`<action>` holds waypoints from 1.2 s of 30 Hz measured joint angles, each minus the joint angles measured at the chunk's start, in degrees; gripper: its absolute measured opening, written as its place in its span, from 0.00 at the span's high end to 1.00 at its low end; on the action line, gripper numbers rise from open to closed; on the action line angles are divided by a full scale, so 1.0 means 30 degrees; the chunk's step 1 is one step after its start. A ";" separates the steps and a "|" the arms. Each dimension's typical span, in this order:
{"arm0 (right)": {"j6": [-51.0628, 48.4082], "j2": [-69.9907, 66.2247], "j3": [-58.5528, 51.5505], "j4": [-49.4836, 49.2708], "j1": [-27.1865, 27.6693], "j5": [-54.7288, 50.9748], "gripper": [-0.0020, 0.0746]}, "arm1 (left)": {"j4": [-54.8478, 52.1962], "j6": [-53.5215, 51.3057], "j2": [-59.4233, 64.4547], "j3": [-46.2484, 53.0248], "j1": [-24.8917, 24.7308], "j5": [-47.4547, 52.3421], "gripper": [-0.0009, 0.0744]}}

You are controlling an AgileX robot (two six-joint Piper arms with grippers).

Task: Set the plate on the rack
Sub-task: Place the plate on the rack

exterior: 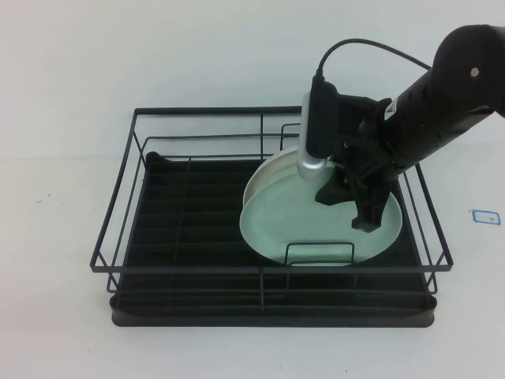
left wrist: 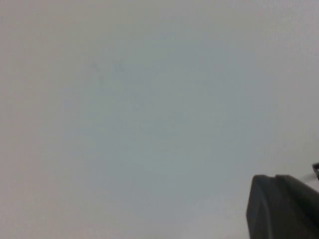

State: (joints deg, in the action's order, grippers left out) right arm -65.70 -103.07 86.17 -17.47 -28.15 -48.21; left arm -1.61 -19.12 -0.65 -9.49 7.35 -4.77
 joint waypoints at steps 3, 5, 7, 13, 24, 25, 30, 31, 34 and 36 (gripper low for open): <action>-0.0029 -0.0083 0.0000 -0.0036 0.0000 0.0012 0.77 | -0.2862 0.4772 0.0000 0.0149 -0.0040 0.1996 0.99; -0.0029 -0.0083 0.0000 0.0004 0.0000 0.0012 0.77 | -0.1895 0.5158 0.0000 0.0727 -0.0067 0.2486 0.99; 0.0007 -0.0096 0.0000 0.0004 0.0000 0.0012 0.76 | -0.0912 0.4627 0.0000 0.1646 -0.0079 0.2559 0.99; 0.0701 -0.0206 0.0000 -0.0066 0.0000 -0.0063 0.54 | 0.1761 0.1954 0.0046 0.3164 -0.0079 0.4307 0.99; 0.1146 0.0401 0.0000 -0.0207 0.0000 -0.0254 0.44 | 0.1754 0.2121 0.0046 0.3221 -0.0079 0.8470 0.99; 0.1223 0.0708 0.0000 -0.0207 0.0000 -0.0254 0.44 | 0.1754 0.2157 0.0046 0.3221 -0.0079 0.8470 0.99; 0.1409 0.2498 0.0000 -0.0207 0.0000 -0.0859 0.44 | 0.1754 0.2489 0.0046 0.3221 -0.0079 0.8397 0.99; 0.1523 0.2898 0.0000 -0.0207 0.0000 -0.1154 0.43 | 0.1754 0.2489 0.0046 0.3221 -0.0079 0.8397 0.99; 0.2428 0.4145 0.0000 -0.0207 0.0000 -0.1929 0.43 | 0.1754 0.2489 0.0046 0.3221 -0.0079 0.8384 0.99; 0.3330 0.5098 0.0000 -0.0207 0.0000 -0.2254 0.43 | 0.1754 0.2489 0.0046 0.3221 -0.0079 0.8353 0.99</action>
State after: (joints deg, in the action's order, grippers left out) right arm -55.71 -87.78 86.17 -18.09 -28.15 -54.97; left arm 3.65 -11.65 -0.51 0.17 7.12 20.29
